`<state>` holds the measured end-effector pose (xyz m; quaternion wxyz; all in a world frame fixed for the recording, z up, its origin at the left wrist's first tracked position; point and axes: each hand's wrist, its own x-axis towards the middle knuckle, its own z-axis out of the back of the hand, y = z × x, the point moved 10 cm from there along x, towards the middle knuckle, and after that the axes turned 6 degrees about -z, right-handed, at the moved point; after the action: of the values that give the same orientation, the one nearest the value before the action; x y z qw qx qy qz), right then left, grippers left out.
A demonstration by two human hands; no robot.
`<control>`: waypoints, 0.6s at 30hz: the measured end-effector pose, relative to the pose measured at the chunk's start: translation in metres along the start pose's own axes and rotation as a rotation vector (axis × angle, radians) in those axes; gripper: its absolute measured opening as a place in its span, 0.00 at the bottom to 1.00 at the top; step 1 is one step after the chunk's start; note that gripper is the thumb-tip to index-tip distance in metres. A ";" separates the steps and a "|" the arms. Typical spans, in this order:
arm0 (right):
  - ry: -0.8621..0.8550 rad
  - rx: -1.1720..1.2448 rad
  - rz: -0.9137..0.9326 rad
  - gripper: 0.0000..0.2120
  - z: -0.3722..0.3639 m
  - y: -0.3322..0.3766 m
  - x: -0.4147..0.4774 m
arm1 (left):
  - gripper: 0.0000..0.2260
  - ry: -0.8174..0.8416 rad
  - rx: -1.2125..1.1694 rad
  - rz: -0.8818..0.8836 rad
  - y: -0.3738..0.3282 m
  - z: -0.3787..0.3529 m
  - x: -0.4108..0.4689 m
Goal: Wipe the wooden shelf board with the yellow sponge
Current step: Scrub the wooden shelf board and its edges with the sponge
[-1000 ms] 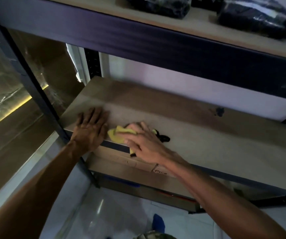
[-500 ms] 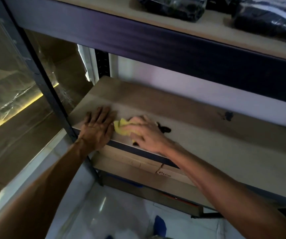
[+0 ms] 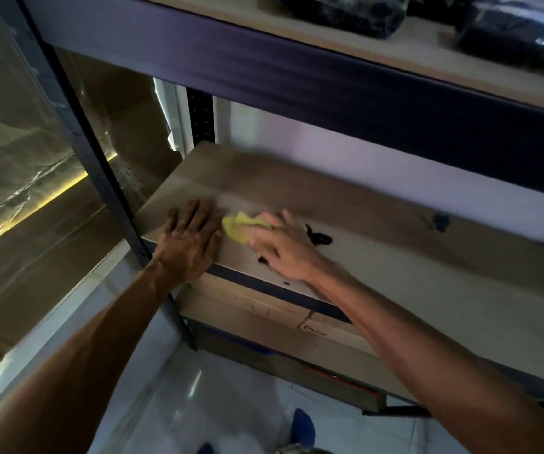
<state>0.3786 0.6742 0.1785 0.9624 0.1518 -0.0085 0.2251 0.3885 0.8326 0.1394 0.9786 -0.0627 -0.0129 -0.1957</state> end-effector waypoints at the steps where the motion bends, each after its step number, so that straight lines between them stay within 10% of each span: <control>1: 0.011 0.026 0.092 0.18 -0.002 0.013 -0.016 | 0.29 0.002 0.006 -0.009 -0.001 0.000 0.000; 7: 0.084 0.154 0.364 0.19 0.013 0.039 -0.077 | 0.30 0.001 -0.024 0.016 -0.002 0.003 0.001; 14: -0.058 0.028 -0.297 0.21 0.045 -0.088 0.002 | 0.31 0.029 -0.039 0.020 -0.003 0.002 0.001; 18: -0.039 -0.019 -0.234 0.18 0.017 -0.052 -0.026 | 0.29 0.036 -0.040 0.013 -0.005 0.003 -0.002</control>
<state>0.3793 0.6133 0.1779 0.9831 0.1472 -0.0116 0.1078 0.3846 0.8289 0.1434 0.9785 -0.0788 0.0092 -0.1905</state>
